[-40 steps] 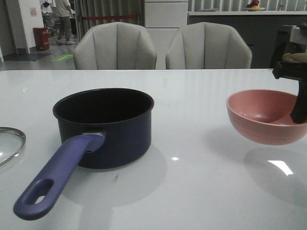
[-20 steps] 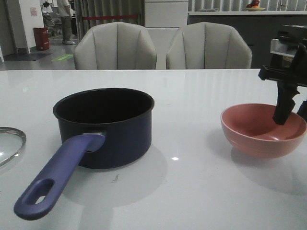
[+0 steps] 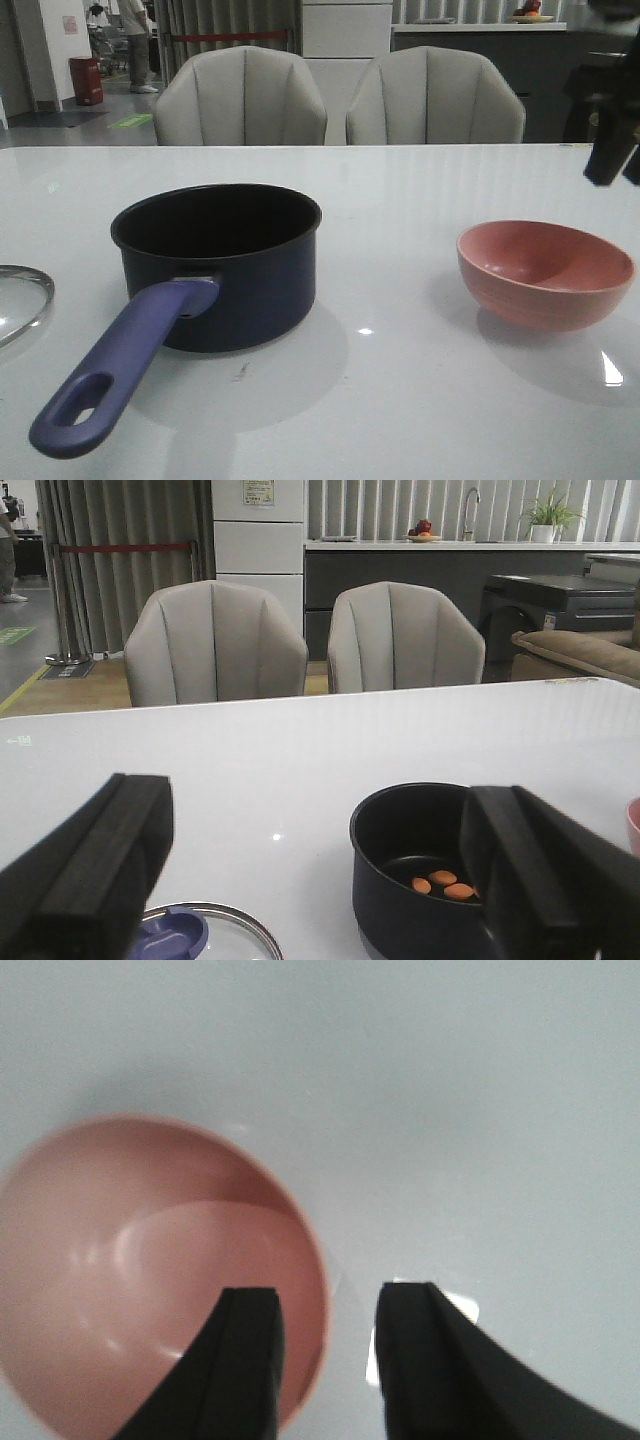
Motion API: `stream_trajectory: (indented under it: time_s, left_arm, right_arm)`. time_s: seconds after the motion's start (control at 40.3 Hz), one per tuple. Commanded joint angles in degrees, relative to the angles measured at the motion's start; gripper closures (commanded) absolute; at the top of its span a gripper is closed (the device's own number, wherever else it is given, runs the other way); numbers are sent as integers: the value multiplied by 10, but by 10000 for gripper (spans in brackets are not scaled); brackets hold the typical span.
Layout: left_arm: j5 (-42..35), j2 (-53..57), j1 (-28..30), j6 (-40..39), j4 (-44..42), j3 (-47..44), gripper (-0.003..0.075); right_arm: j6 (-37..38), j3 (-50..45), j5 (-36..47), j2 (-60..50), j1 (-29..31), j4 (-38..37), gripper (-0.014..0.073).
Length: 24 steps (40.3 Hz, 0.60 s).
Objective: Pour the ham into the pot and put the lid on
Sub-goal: 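Open the right gripper and raise it away from the bowl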
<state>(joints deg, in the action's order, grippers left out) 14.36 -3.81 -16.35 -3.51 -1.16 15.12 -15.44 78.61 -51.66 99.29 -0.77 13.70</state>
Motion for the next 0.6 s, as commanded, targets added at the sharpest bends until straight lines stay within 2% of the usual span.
stream_trajectory:
  time_s: [0.0,0.149,0.571]
  left_arm:
    - [-49,-8,-6,-1,5,16,106]
    - [-49,-8,-6,-1,5,16,106]
    - [-55,-8,-6,-1,5,16,106]
  right_arm:
    - [-54,-11,48,-93,-9,55,237]
    - [-84,-70,109,-184,-31,98,237]
    - [-84,-298,335,-434,-114,100,237]
